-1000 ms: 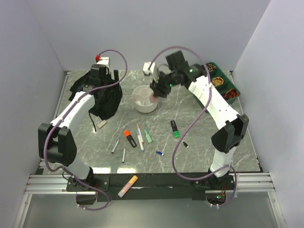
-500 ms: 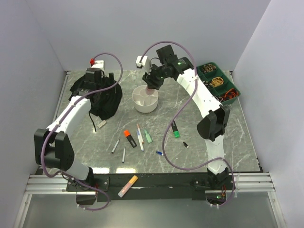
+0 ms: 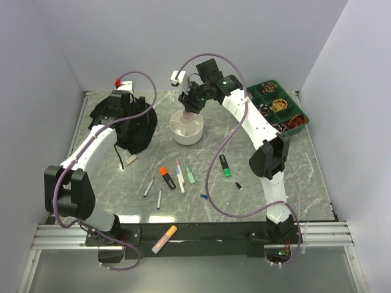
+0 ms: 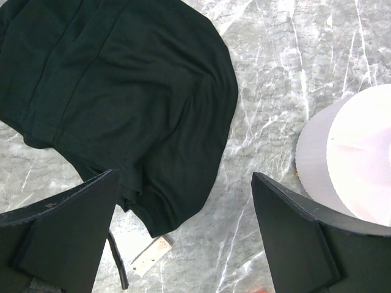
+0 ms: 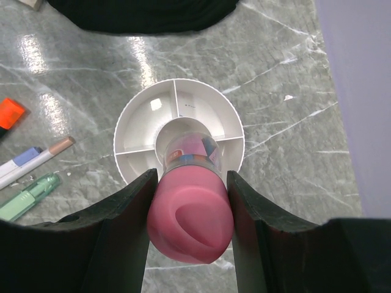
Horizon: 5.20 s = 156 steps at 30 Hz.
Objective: Sort the stationery into containers
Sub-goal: Place the stationery in the storage box, then pick up the pen from the center of the board.
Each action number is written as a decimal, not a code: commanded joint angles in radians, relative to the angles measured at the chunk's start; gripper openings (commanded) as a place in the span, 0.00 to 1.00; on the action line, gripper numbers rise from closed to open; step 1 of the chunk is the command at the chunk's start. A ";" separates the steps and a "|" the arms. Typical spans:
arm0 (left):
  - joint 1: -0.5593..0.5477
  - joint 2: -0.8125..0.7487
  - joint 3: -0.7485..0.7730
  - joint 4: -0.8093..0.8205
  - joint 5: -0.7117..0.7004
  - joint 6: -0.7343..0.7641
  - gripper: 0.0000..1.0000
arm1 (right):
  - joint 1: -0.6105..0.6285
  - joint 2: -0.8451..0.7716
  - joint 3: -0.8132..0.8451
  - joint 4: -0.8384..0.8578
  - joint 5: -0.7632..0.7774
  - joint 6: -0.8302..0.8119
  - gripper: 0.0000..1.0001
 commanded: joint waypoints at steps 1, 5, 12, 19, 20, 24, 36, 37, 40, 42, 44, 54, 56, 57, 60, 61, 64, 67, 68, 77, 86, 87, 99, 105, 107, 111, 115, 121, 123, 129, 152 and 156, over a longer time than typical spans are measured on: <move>0.016 -0.013 0.015 0.029 0.009 -0.014 0.95 | 0.009 0.017 0.030 0.032 -0.012 0.002 0.00; 0.020 -0.005 0.015 0.029 0.012 -0.017 0.95 | 0.013 0.037 0.030 0.031 -0.009 0.001 0.00; 0.022 -0.001 0.015 0.029 0.015 -0.018 0.95 | 0.020 0.057 0.030 0.035 0.004 0.002 0.02; 0.022 -0.002 0.006 0.032 0.014 -0.015 0.95 | 0.021 0.072 0.025 0.060 0.024 0.013 0.17; 0.022 -0.002 0.006 0.032 0.014 -0.015 0.95 | 0.023 0.074 0.023 0.063 0.024 0.013 0.18; 0.022 -0.004 0.002 0.035 0.018 -0.015 0.95 | 0.029 0.085 0.017 0.086 0.048 0.030 0.32; 0.022 -0.002 0.003 0.034 0.029 -0.020 0.96 | 0.030 0.069 0.005 0.138 0.091 0.090 0.67; 0.022 -0.002 0.005 0.034 0.031 -0.018 0.96 | 0.032 0.063 0.005 0.139 0.091 0.091 0.68; 0.022 -0.001 0.006 0.034 0.032 -0.027 0.96 | 0.030 0.054 -0.001 0.156 0.102 0.113 0.80; 0.022 -0.001 0.009 0.034 0.034 -0.029 0.96 | 0.032 0.046 0.008 0.158 0.103 0.122 0.82; 0.022 -0.004 0.015 0.030 0.028 -0.029 0.96 | 0.030 0.020 0.002 0.164 0.110 0.146 0.82; 0.022 -0.065 -0.018 0.011 0.029 0.032 0.96 | -0.026 -0.358 -0.458 0.251 0.125 0.409 0.83; 0.022 -0.093 -0.046 -0.005 0.052 0.045 0.96 | -0.033 -0.476 -0.650 0.264 0.119 0.410 0.83; 0.019 -0.105 -0.061 -0.008 0.119 0.078 0.95 | -0.036 -0.515 -0.726 0.297 0.110 0.404 0.83; 0.014 -0.172 -0.142 0.004 0.416 0.298 0.93 | -0.048 -0.665 -0.984 0.375 0.105 0.389 0.83; 0.011 -0.213 -0.181 -0.018 0.514 0.380 0.93 | -0.055 -0.708 -1.028 0.385 0.091 0.399 0.84; -0.020 -0.232 -0.209 -0.090 0.554 0.601 0.93 | -0.068 -0.756 -1.112 0.415 0.102 0.494 0.84; -0.026 -0.077 -0.056 -0.304 0.444 0.421 0.83 | -0.069 -0.802 -1.168 0.463 0.152 0.595 0.84; -0.027 -0.017 0.004 -0.391 0.408 0.264 0.80 | -0.072 -0.807 -1.175 0.468 0.203 0.625 0.85; -0.148 0.180 0.019 -0.543 0.362 -0.188 0.79 | -0.132 -0.787 -1.170 0.449 0.185 0.728 0.86; -0.162 0.292 -0.021 -0.560 0.313 -0.270 0.77 | -0.198 -0.801 -1.202 0.426 0.134 0.737 0.86; -0.161 0.301 -0.018 -0.562 0.316 -0.271 0.77 | -0.201 -0.808 -1.207 0.426 0.133 0.737 0.86; -0.184 0.390 0.034 -0.562 0.339 -0.282 0.70 | -0.210 -0.787 -1.198 0.416 0.102 0.717 0.86; -0.225 0.389 0.046 -0.562 0.348 -0.270 0.58 | -0.223 -0.764 -1.162 0.397 0.099 0.703 0.86; -0.231 0.386 0.045 -0.562 0.348 -0.273 0.57 | -0.224 -0.755 -1.153 0.390 0.094 0.703 0.86; -0.236 0.381 0.032 -0.563 0.351 -0.277 0.58 | -0.230 -0.750 -1.150 0.382 0.084 0.702 0.86; -0.240 0.377 0.023 -0.559 0.359 -0.281 0.55 | -0.230 -0.755 -1.162 0.385 0.082 0.702 0.86; -0.242 0.397 0.034 -0.551 0.373 -0.276 0.48 | -0.232 -0.764 -1.178 0.396 0.079 0.713 0.85; -0.242 0.421 0.064 -0.549 0.365 -0.278 0.48 | -0.230 -0.765 -1.178 0.394 0.080 0.711 0.85; -0.268 0.408 0.068 -0.556 0.335 -0.273 0.39 | -0.235 -0.776 -1.184 0.389 0.087 0.706 0.85; -0.300 0.372 0.037 -0.542 0.333 -0.248 0.09 | -0.240 -0.790 -1.215 0.417 0.088 0.719 0.85; -0.300 0.409 0.139 -0.546 0.327 -0.230 0.06 | -0.240 -0.787 -1.205 0.409 0.090 0.711 0.85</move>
